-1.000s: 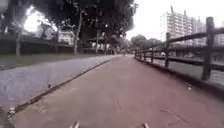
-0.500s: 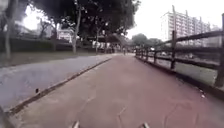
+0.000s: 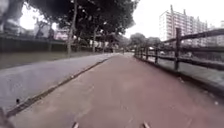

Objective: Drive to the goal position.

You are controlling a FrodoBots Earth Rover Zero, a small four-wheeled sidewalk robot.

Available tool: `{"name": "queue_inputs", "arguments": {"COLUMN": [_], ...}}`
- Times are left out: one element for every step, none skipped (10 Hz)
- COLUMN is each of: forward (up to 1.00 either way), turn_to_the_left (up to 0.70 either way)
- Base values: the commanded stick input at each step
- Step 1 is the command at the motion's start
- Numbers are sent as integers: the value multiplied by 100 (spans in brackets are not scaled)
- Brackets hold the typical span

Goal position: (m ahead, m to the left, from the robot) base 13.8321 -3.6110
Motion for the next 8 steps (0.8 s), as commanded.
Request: {"name": "queue_inputs", "arguments": {"forward": [70, 70, 70, 70, 70, 70, 70, 70], "turn_to_the_left": [0, 0, 0, 0, 0, 0, 0, 0]}}
